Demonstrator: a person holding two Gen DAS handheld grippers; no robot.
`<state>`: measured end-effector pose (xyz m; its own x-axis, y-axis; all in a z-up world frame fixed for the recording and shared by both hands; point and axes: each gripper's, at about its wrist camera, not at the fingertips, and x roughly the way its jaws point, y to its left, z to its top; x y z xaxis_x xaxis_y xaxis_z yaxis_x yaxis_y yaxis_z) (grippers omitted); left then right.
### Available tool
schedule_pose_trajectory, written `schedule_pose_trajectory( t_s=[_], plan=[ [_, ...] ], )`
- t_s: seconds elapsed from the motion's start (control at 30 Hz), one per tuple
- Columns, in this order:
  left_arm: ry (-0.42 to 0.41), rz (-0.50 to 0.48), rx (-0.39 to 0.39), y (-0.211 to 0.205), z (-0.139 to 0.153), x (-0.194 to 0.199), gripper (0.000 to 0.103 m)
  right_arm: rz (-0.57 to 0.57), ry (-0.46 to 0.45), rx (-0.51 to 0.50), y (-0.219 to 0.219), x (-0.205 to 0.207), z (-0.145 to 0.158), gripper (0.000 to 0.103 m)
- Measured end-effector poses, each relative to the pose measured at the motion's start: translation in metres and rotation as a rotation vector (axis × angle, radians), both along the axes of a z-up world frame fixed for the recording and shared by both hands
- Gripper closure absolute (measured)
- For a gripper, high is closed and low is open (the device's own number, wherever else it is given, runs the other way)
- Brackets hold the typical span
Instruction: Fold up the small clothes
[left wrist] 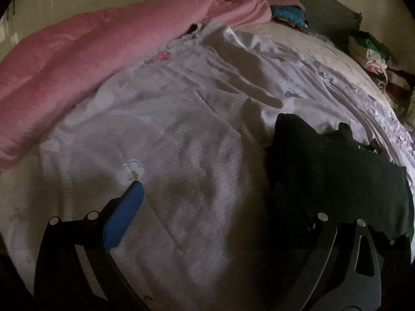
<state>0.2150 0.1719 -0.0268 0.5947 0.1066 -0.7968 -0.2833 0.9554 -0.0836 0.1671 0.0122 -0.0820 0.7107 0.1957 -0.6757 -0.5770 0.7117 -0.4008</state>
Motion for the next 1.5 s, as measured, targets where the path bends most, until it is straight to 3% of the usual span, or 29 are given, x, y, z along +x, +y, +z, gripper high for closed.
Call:
schedule_pose_trajectory(
  t_s=[0.13,0.2,0.23,0.33,0.4,0.5,0.7,0.77,0.83,0.93,1.03,1.27,1.5],
  plan=[
    [0.013,-0.011,-0.051,-0.001,-0.006,0.011,0.010,-0.007,-0.029,0.006,-0.001,0.005,0.002,0.007],
    [0.019,-0.023,-0.087,-0.002,-0.008,0.017,0.010,-0.001,-0.044,0.016,-0.002,0.003,0.005,0.030],
    [0.021,-0.028,-0.109,-0.003,-0.009,0.019,0.010,0.006,-0.052,0.026,-0.003,0.000,0.007,0.032],
    [0.033,-0.058,-0.187,-0.008,-0.012,0.024,0.010,0.027,-0.086,0.057,-0.008,-0.011,0.015,0.054],
    [0.048,-0.083,-0.231,-0.014,-0.015,0.026,0.010,0.023,-0.125,0.057,-0.011,-0.018,0.019,0.074],
    [0.069,-0.113,-0.234,-0.027,-0.016,0.028,0.010,0.014,-0.154,0.085,-0.021,-0.024,0.026,0.081],
    [0.063,-0.131,-0.304,-0.040,-0.007,0.029,0.012,-0.017,-0.177,0.176,-0.049,-0.029,0.044,0.084],
    [0.050,-0.153,-0.328,-0.050,0.000,0.029,0.027,-0.033,-0.183,0.203,-0.057,-0.031,0.051,0.084],
    [0.043,-0.169,-0.364,-0.057,0.005,0.031,0.049,-0.050,-0.189,0.232,-0.068,-0.032,0.056,0.084],
    [0.008,-0.202,-0.343,-0.080,0.021,0.028,0.069,-0.071,-0.207,0.271,-0.085,-0.038,0.063,0.085],
    [-0.031,-0.234,-0.317,-0.102,0.039,0.025,0.082,-0.100,-0.224,0.310,-0.103,-0.043,0.071,0.085],
    [-0.077,-0.308,-0.282,-0.148,0.074,0.022,0.083,-0.177,-0.262,0.396,-0.147,-0.051,0.089,0.085],
    [-0.085,-0.364,-0.243,-0.194,0.089,0.017,0.083,-0.257,-0.262,0.450,-0.191,-0.050,0.093,0.086]
  ],
)
